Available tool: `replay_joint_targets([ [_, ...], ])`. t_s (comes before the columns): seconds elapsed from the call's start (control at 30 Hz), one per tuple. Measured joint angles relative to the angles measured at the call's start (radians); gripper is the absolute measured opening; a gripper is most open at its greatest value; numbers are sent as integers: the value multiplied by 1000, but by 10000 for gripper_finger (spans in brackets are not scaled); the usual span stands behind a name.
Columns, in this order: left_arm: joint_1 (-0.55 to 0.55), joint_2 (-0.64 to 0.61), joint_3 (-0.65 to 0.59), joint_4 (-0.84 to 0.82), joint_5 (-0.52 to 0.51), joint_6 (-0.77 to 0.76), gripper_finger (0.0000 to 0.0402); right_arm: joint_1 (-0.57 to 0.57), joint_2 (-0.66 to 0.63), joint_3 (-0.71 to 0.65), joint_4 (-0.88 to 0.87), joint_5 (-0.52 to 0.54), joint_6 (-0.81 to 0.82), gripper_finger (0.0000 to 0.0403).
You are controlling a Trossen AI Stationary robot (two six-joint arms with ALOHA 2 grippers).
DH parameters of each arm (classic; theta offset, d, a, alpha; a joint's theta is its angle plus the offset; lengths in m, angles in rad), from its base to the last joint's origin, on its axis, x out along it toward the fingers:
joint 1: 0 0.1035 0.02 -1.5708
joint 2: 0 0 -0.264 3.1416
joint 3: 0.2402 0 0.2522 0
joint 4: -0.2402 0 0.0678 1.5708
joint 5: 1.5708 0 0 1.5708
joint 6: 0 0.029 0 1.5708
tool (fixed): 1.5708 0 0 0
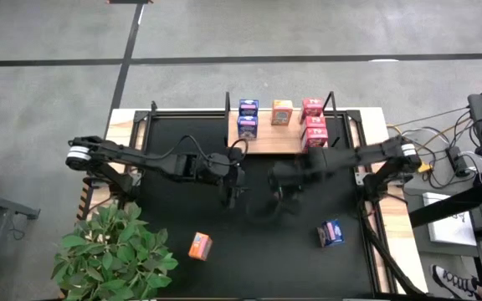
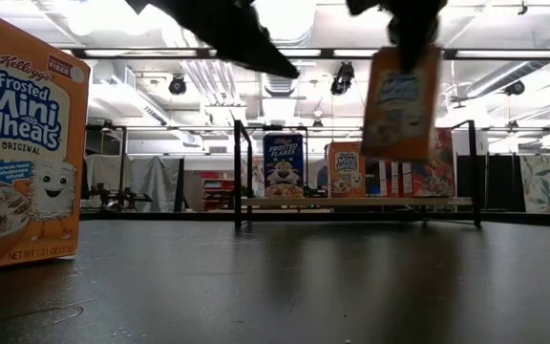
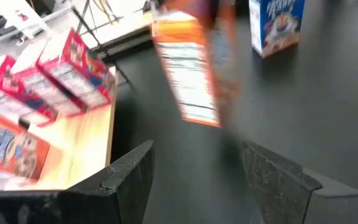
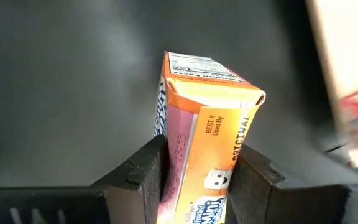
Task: Stack cereal on shelf
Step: Put the right orange cereal box on the shelf aligned with the other orange cereal box
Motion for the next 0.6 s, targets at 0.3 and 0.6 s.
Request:
replay_joint_targets([
  [0.3,24,-114,-132,50,-9,9,223,-303,-1,36,6,12,-358,137],
  [0.6,71,-279,-288,181,-10,5,223,-512,2,65,76,50,-582,137],
])
